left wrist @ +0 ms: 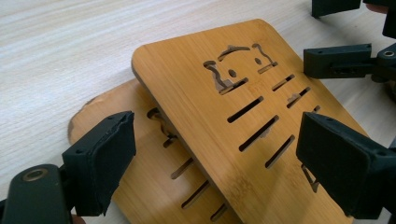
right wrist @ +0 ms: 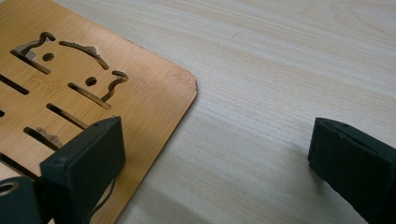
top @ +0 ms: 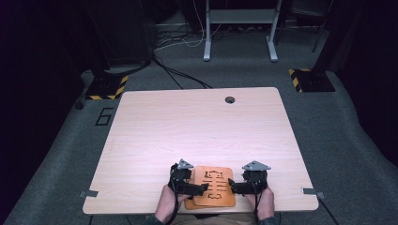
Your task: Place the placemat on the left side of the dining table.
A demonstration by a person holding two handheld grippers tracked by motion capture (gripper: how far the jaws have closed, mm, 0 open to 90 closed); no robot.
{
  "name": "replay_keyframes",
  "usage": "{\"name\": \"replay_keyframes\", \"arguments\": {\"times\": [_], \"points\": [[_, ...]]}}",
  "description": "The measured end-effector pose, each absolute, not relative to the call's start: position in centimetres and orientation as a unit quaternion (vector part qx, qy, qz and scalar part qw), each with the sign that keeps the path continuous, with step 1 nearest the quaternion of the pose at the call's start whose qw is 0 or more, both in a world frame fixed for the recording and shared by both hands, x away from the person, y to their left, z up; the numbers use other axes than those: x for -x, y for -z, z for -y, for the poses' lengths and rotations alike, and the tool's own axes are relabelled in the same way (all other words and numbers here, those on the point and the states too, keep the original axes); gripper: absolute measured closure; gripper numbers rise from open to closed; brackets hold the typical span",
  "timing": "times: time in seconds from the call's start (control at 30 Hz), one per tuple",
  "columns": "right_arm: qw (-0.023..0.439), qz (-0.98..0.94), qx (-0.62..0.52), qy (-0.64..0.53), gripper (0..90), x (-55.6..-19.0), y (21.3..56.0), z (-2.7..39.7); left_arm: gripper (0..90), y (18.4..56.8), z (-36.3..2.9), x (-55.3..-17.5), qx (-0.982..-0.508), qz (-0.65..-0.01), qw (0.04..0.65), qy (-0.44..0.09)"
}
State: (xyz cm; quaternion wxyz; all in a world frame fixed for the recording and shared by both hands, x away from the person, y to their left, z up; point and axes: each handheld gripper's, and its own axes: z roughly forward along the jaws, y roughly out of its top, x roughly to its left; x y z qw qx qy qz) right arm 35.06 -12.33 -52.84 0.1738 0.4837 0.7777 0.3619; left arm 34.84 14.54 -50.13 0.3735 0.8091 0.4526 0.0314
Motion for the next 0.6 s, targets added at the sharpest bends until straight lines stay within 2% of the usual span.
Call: {"name": "replay_keyframes", "arguments": {"times": [0.6], "points": [[0.175,-0.777,-0.486,-0.361,3.3,-35.03,52.84,12.33,14.0,50.38,-13.65,-34.92,-0.813,-0.445,0.376,-0.009]]}}
